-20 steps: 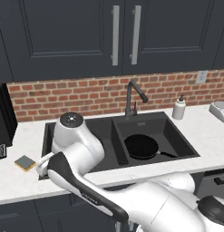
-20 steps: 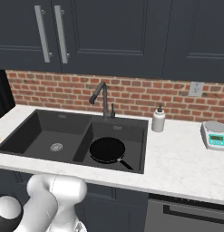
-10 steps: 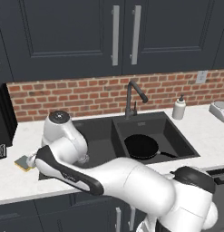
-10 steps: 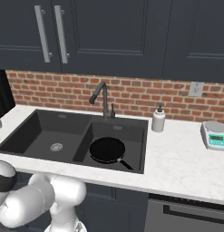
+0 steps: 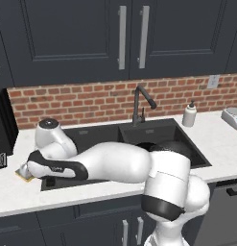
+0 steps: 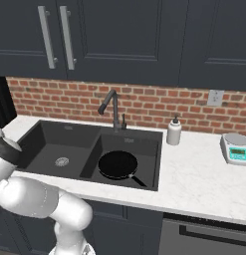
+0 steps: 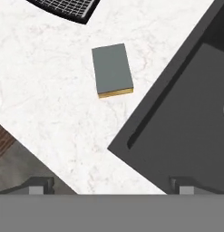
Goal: Pick the pan and sponge and place them into the sink. Then turn on the water.
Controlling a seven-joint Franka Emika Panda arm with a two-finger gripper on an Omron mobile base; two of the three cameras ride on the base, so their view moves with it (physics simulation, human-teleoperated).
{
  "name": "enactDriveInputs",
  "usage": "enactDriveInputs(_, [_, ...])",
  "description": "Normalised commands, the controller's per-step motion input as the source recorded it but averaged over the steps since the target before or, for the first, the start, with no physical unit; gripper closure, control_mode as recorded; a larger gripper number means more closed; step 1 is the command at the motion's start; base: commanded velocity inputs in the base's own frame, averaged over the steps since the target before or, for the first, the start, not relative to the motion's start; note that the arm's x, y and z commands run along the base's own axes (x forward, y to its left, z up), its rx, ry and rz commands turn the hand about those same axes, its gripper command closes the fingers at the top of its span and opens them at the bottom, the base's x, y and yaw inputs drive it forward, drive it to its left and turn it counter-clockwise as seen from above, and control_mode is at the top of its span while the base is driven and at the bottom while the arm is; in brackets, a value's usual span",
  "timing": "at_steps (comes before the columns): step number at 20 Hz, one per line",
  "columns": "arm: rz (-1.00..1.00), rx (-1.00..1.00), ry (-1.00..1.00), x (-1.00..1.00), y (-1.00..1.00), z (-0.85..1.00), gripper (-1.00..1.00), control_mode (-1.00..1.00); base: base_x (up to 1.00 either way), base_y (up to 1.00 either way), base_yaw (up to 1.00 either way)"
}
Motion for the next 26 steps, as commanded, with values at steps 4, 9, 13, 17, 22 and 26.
enactDriveInputs(4, [0.00,-0.06,0.06,0.28,0.25,-0.47,-1.00,-1.00,0.00,0.00,0.00])
enactDriveInputs(9, [0.00,-0.04,0.00,0.22,0.33,-0.22,-1.00,-1.00,0.00,0.00,0.00])
enactDriveInputs(13, [0.00,-0.06,0.00,0.24,0.47,-0.11,-1.00,-1.00,0.00,0.00,0.00])
enactDriveInputs(17, [0.00,-0.05,0.00,0.34,0.33,-0.17,-1.00,-1.00,0.00,0.00,0.00])
enactDriveInputs(22, [0.02,-0.03,0.00,0.31,0.12,-0.26,-1.00,-1.00,0.00,0.00,0.00])
enactDriveInputs(26, [0.05,-0.03,0.00,0.26,0.01,-0.38,-1.00,-1.00,0.00,0.00,0.00])
